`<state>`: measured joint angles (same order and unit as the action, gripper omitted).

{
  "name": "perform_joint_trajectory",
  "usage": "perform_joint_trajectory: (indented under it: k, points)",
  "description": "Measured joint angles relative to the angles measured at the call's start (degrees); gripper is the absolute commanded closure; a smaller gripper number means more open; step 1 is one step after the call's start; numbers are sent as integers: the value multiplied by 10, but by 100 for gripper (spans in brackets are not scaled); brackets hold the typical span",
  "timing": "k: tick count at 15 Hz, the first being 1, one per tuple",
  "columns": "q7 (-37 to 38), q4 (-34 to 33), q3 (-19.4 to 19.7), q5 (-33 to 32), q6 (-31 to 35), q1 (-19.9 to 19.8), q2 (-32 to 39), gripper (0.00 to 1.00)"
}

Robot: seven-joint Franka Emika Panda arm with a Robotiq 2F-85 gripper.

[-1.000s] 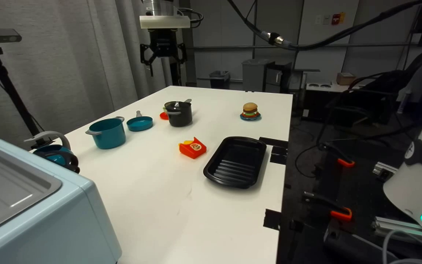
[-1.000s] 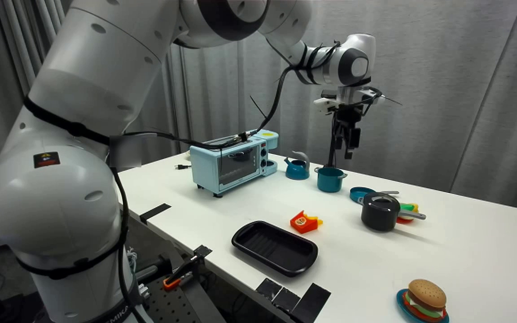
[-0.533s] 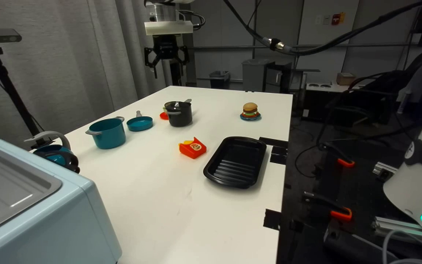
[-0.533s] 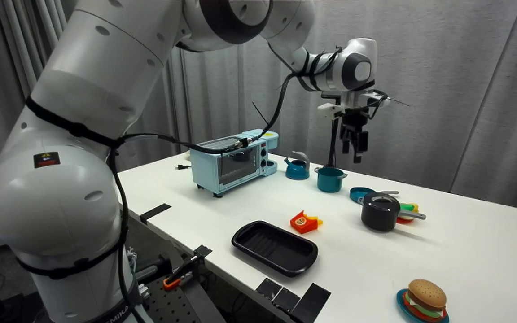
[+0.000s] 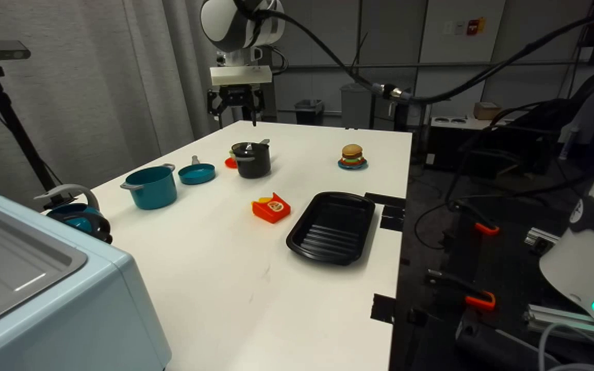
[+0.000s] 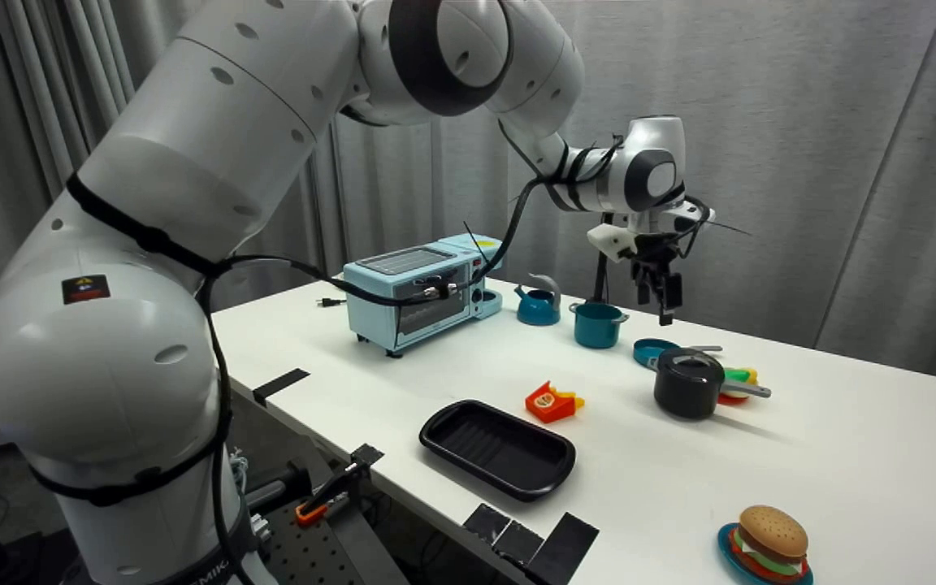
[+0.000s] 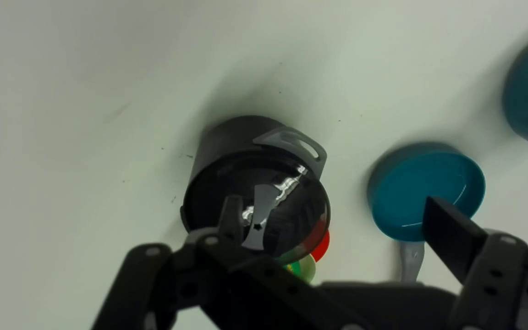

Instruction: Move the lid from the black pot to the pan

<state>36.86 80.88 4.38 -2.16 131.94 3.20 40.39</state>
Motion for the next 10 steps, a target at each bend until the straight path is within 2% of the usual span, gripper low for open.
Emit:
perform_joint_trajectory:
  k: [10]
  points:
    - [54,-6,39,-2,78,45,63,0]
